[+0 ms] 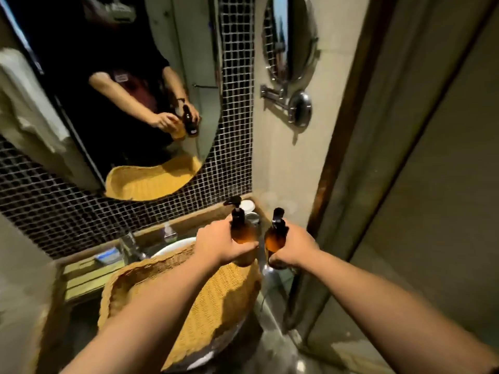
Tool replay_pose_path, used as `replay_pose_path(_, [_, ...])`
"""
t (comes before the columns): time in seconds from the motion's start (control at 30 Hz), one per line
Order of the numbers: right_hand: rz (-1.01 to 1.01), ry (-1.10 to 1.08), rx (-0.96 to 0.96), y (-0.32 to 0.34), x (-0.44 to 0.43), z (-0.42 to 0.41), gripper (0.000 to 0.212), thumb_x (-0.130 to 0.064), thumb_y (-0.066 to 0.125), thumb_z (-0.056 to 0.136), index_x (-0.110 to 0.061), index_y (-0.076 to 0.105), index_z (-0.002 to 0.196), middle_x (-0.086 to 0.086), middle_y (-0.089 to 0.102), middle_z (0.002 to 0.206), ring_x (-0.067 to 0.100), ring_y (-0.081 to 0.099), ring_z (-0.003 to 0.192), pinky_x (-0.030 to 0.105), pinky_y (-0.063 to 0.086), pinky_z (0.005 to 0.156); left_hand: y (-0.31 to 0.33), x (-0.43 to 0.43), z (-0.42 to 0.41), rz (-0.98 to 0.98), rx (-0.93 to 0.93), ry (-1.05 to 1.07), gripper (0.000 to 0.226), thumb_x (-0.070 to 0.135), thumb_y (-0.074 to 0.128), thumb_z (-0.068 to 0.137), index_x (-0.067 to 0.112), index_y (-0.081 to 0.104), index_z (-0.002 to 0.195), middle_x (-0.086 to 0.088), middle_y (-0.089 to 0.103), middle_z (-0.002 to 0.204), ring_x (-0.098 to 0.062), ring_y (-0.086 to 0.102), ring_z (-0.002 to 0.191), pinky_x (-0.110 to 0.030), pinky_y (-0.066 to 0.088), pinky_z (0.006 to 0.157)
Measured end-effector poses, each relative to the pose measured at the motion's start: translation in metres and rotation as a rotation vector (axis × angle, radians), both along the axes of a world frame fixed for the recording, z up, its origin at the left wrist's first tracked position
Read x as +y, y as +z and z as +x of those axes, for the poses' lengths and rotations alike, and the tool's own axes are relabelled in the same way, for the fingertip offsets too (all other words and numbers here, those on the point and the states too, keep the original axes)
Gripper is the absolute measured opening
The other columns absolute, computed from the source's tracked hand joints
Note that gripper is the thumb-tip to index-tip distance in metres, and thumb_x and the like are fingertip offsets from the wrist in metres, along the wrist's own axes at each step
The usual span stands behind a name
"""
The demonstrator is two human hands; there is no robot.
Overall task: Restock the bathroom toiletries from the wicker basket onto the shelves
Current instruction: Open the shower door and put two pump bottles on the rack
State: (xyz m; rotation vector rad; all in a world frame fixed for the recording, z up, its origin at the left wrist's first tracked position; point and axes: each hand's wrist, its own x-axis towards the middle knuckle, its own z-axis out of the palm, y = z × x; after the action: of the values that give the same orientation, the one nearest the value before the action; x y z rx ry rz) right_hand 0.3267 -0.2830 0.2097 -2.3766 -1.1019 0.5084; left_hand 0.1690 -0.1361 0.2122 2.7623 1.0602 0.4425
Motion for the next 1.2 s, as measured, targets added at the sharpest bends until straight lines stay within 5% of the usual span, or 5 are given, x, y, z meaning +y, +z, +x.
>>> replay_pose_path(0.2, [-0.066,-0.383,-0.037,-0.006,-0.135,0.050,0.083,-0.042,0.082,0.049,-0.033,0.049,0.125,-0.001,0.065,0.108,0.023,0.066,0.097,0.033,0.056,0.077,0.000,-0.099,0.122,-0.009,-0.016,-0.494,0.081,0.099,0.045,0.054,0.035,0.060,0.103,0.007,0.072,0.091,-0.020,0.070,0.085,-0.032,0.055,0.069])
replay_pose_path(0.37, [-0.074,-0.665,-0.019,-0.012,-0.254,0.084,0.043,-0.038,0.070,0.059,-0.032,0.051,0.098,-0.004,0.064,0.082,0.021,0.066,0.081,0.028,0.054,0.068,0.005,-0.207,0.198,-0.002,-0.040,-0.725,0.087,0.098,0.044,0.053,0.037,0.058,0.113,0.008,0.071,0.094,-0.018,0.069,0.085,-0.028,0.053,0.068])
replay_pose_path(0.57, [-0.066,-0.878,-0.058,-0.008,-0.343,0.137,0.053,-0.043,0.069,0.059,-0.034,0.043,0.104,-0.006,0.059,0.083,0.012,0.059,0.066,0.026,0.049,0.053,0.003,-0.305,0.271,0.014,0.037,-0.872,0.085,0.094,0.037,0.058,0.038,0.045,0.122,0.009,0.065,0.087,-0.019,0.065,0.076,-0.029,0.044,0.059])
replay_pose_path(0.97, [0.040,-0.841,0.066,0.006,-0.407,0.350,0.075,-0.030,0.084,0.051,-0.030,0.044,0.115,-0.002,0.059,0.093,0.021,0.061,0.084,0.031,0.052,0.065,0.008,-0.368,0.474,-0.099,0.106,-0.728,0.086,0.086,0.048,0.065,0.041,0.026,0.135,0.005,0.064,0.107,-0.022,0.066,0.093,-0.031,0.046,0.069])
replay_pose_path(1.2, [0.069,-0.777,0.091,0.029,-0.392,0.488,0.083,-0.027,0.089,0.050,-0.027,0.050,0.124,-0.002,0.058,0.094,0.022,0.057,0.085,0.035,0.055,0.072,0.031,-0.360,0.579,-0.166,-0.003,-0.496,0.079,0.081,0.056,0.062,0.037,0.043,0.126,0.005,0.065,0.110,-0.024,0.065,0.100,-0.036,0.052,0.079])
